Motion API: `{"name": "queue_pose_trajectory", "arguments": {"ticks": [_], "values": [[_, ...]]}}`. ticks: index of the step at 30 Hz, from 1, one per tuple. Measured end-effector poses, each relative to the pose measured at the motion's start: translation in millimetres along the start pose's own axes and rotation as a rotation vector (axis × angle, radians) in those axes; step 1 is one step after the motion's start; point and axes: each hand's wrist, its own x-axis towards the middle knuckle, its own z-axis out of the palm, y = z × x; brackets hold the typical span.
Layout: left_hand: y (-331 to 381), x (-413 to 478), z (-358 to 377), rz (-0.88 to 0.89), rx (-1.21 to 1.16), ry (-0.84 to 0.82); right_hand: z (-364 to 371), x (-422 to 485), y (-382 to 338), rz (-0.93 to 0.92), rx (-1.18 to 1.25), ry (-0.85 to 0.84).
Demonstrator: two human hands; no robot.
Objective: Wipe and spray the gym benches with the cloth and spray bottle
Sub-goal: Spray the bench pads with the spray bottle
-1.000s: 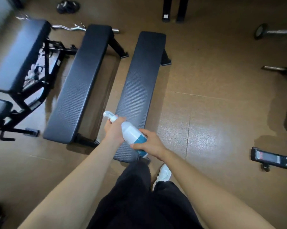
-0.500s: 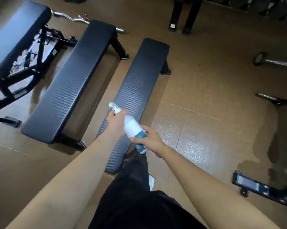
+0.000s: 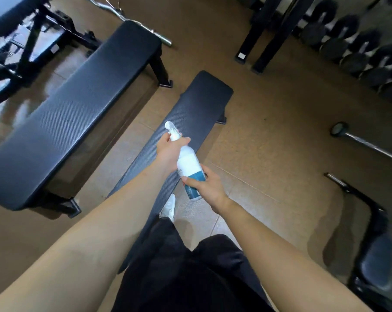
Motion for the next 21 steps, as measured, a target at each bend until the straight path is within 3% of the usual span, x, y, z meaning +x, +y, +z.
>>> {"name": "queue_pose_trajectory", "arguments": {"ticks": [21], "values": [[61, 62, 191, 0.043, 0.027, 0.058, -164, 119, -77, -0.059, -0.043, -0.056]]}}
